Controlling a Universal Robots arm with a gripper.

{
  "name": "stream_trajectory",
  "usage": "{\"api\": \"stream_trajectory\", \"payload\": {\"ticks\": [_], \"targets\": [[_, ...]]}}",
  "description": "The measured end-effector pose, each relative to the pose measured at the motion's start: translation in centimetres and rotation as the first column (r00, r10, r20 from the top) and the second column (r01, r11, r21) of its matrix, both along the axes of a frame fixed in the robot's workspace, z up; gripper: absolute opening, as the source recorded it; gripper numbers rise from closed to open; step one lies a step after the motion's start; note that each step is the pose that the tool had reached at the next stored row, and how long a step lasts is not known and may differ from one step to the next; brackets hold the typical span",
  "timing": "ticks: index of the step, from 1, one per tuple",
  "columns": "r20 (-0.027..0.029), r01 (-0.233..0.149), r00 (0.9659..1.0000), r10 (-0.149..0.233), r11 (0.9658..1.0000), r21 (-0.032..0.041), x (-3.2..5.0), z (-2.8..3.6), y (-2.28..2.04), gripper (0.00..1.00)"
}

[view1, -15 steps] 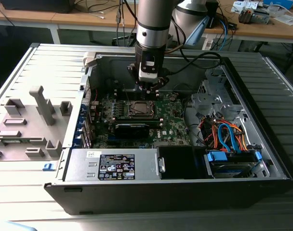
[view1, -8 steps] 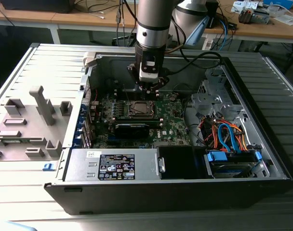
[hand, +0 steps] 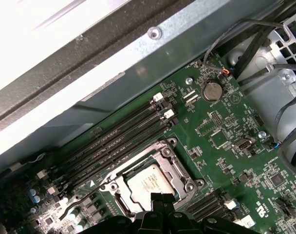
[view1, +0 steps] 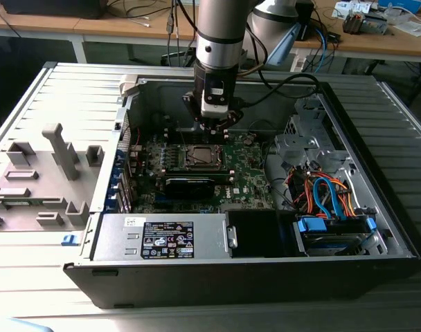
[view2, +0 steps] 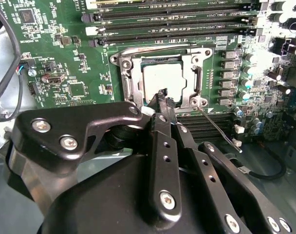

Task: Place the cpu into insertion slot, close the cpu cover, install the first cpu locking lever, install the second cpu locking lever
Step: 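Install the first cpu locking lever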

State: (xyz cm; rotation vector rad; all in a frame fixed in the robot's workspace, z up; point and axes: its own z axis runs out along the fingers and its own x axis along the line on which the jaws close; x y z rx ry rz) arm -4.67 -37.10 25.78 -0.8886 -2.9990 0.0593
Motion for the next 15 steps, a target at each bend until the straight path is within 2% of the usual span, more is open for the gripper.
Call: {"api": "stream_trajectory", "payload": {"ticks": [15], "targets": [[0.0000, -0.030, 0.9995, 0.030, 0.9995, 0.0000, 0.00, 0.00, 0.00, 0.11]]}}
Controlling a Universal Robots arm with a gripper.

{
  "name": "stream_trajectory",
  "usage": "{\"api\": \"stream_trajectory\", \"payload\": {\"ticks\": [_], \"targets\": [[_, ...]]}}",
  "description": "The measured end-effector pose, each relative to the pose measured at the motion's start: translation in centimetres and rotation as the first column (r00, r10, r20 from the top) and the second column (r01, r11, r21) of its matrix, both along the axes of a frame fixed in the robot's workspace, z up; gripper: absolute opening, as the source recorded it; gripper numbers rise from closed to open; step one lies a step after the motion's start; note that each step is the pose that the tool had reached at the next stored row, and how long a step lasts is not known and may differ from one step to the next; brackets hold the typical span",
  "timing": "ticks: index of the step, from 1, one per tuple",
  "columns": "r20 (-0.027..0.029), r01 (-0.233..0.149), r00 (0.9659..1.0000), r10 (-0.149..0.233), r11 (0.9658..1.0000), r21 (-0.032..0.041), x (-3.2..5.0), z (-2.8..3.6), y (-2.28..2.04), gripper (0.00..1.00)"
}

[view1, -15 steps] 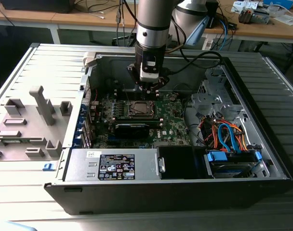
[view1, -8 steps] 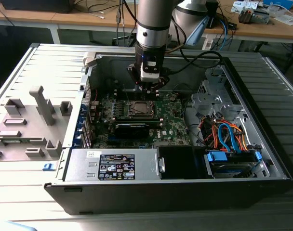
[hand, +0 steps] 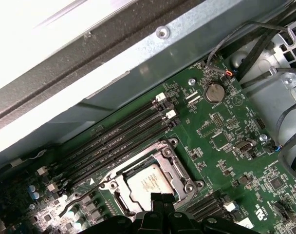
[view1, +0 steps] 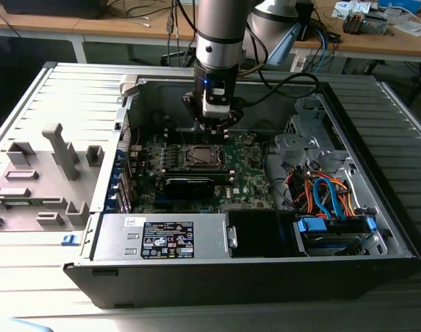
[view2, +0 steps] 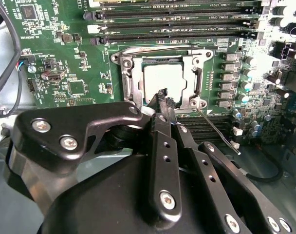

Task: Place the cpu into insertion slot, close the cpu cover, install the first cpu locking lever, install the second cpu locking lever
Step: 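Install the first cpu locking lever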

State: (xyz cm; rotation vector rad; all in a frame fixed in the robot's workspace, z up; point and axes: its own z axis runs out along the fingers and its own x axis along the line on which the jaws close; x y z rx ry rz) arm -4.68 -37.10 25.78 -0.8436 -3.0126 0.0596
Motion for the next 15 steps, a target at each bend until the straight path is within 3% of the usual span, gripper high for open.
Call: {"api": "stream_trajectory", "payload": {"ticks": [15], "targets": [[0.0000, -0.034, 0.9994, 0.034, 0.9994, 0.0000, 0.00, 0.00, 0.00, 0.11]]}}
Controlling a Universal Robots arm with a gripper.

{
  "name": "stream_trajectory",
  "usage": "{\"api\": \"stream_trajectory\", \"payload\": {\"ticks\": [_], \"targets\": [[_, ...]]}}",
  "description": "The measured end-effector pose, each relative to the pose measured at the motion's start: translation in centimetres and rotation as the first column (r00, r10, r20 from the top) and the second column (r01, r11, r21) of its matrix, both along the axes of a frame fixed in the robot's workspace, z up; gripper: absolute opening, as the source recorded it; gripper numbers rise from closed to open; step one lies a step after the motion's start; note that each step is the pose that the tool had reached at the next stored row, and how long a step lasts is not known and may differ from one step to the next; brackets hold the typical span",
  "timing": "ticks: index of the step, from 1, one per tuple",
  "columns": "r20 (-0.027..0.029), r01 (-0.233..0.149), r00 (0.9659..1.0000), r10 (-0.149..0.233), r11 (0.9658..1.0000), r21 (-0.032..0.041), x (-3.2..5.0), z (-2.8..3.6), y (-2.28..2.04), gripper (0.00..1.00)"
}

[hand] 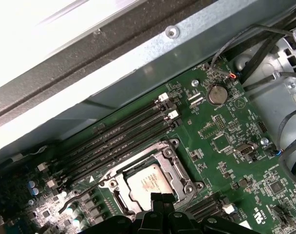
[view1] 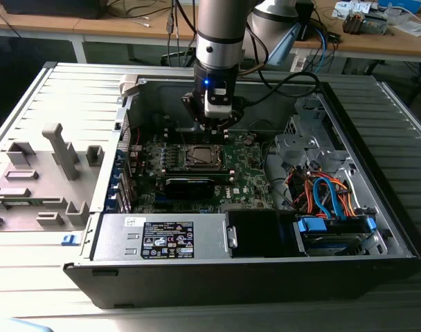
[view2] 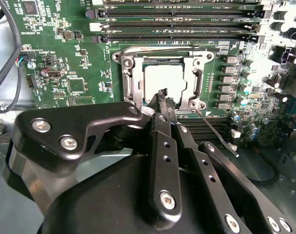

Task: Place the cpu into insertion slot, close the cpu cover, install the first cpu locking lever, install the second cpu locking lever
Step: 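Install the first cpu locking lever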

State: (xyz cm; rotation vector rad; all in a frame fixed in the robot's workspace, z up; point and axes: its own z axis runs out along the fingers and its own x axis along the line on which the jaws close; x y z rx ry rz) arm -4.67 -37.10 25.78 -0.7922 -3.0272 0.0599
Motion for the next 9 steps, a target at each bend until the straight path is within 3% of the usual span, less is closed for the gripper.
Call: {"api": "stream_trajectory", "payload": {"ticks": [9], "targets": [[0.0000, -0.021, 0.9998, 0.021, 0.9998, 0.0000, 0.00, 0.00, 0.00, 0.11]]}}
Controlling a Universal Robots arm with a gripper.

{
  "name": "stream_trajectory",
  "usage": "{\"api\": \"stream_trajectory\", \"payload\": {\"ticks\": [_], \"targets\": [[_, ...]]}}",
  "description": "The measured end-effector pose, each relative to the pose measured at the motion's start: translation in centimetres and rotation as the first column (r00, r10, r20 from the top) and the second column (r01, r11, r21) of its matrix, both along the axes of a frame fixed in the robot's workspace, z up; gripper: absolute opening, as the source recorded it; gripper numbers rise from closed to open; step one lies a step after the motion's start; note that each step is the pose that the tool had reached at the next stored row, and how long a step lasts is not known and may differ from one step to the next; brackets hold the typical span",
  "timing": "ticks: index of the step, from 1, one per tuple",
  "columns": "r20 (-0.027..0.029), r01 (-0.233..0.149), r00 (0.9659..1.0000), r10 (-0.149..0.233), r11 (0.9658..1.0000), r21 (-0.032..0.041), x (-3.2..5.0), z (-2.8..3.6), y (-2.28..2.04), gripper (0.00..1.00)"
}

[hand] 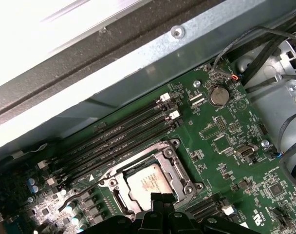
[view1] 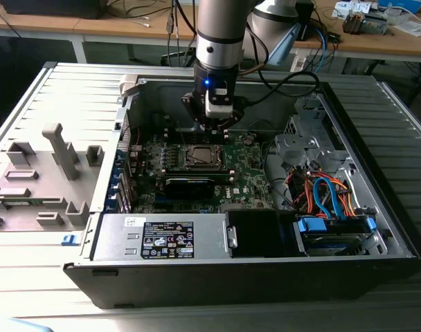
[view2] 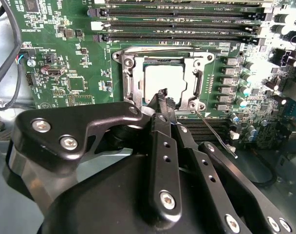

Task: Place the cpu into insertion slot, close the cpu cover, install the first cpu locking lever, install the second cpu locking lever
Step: 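Install the first cpu locking lever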

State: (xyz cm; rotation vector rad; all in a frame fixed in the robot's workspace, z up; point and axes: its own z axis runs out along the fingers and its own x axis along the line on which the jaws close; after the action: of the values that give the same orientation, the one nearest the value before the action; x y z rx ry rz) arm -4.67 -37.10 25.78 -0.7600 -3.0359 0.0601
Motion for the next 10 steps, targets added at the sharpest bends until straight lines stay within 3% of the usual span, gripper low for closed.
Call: {"api": "stream_trajectory", "payload": {"ticks": [10], "targets": [[0.0000, -0.032, 0.9995, 0.032, 0.9995, 0.0000, 0.00, 0.00, 0.00, 0.11]]}}
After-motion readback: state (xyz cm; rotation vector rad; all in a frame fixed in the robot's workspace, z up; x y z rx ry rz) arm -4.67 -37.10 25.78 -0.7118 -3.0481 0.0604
